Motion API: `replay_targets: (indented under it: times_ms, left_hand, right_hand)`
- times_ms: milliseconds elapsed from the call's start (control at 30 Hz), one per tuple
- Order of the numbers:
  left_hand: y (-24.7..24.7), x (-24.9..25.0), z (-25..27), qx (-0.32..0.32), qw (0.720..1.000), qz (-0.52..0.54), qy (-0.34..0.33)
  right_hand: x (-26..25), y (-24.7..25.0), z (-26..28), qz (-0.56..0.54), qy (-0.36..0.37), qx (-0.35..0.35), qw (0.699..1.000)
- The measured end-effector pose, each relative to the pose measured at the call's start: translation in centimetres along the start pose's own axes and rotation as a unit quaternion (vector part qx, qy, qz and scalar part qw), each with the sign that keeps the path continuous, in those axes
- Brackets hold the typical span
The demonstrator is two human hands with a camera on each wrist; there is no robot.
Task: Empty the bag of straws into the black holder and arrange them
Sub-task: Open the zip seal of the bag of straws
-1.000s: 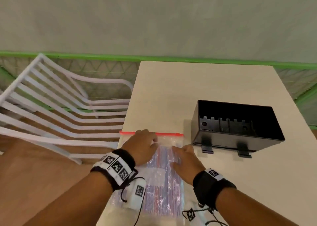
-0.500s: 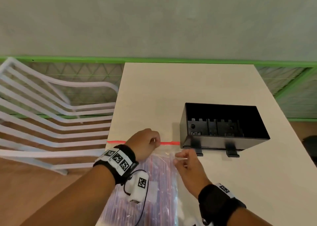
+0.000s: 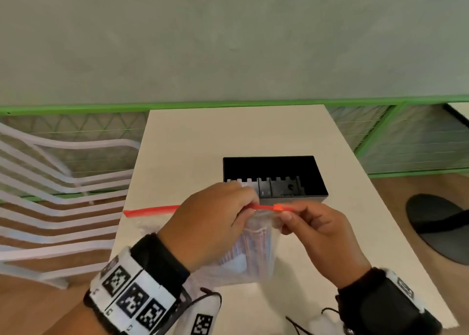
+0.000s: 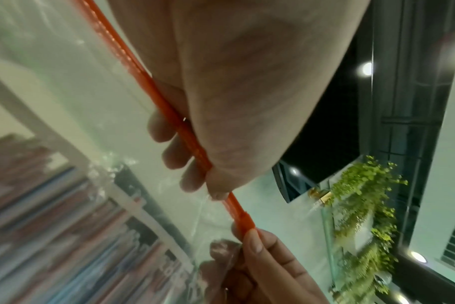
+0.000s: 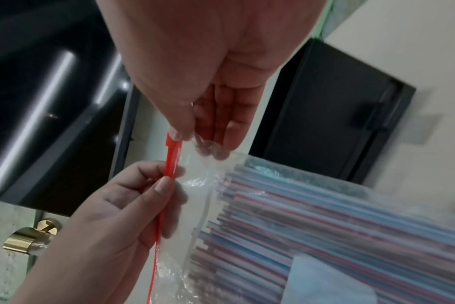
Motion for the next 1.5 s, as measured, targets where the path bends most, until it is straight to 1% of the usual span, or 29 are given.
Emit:
replay_targets:
  times_ms: [133,267,333,567,733,900,1033,1167,1367,1433,1500]
  left_hand:
    - [-2.1,3.5,-1.8,-0.010,0.998,-0.028,-0.050]
    - [-3.7,5.7,-2.7,0.003,0.998,-0.022,-0.052]
    - [-4.3,6.4,-2.8,0.001,0.998,-0.026,-0.063]
    - [-4.8,7.5,-2.8,0.016,0.996,-0.044,-0.077]
    - [-4.1,7.3,-2.2,0.032,0.994,-0.076,-0.075]
    - [-3.0,5.8,-0.9,0.023,0.994,-0.096,-0.047]
    - [-1.6,3.8,0.5,0.013,0.994,-0.107,-0.003]
    - [0.0,1.4,2.7,0.019,0.993,-0.113,0.041]
    - [1.7,-1.5,5.9,0.046,0.989,-0.107,0.094]
    - [2.1,-2.3,6.8,0.062,0.988,-0.083,0.116]
    - [2.4,-2.9,7.5,0.086,0.984,-0.044,0.150]
  right_hand:
    - [-0.4,2.7,0.2,0.003,0.010,-0.004,1.000]
    - [-0.3,4.8,0.4,0.028,0.032,-0.011,0.999]
    - [-0.5,5.5,0.4,0.025,0.044,-0.020,0.998]
    - [-0.1,7.5,-0.3,0.073,0.114,-0.087,0.987]
    - [0.0,7.5,-0.4,0.064,0.125,-0.102,0.985]
    - [0.3,8.0,-0.6,0.060,0.121,-0.111,0.985]
    - [0.8,8.8,-0.8,0.032,0.115,-0.091,0.989]
    - [0.9,9.2,-0.9,0.009,0.104,-0.079,0.991]
    - [1.9,9.5,-1.0,-0.007,0.086,-0.065,0.994]
    - [2.1,9.4,-1.0,-0.023,0.078,-0.064,0.995]
    - [2.2,9.2,-1.1,-0.031,0.064,-0.059,0.996]
Point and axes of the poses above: each hand's wrist, its own z-axis away from the middle knuckle, its own y-axis out of the back of the hand, x = y × z, the point moved 2 cm from there along -z, towards the middle knuckle, and after that the axes turned 10 degrees about x, right-handed, at the moved point
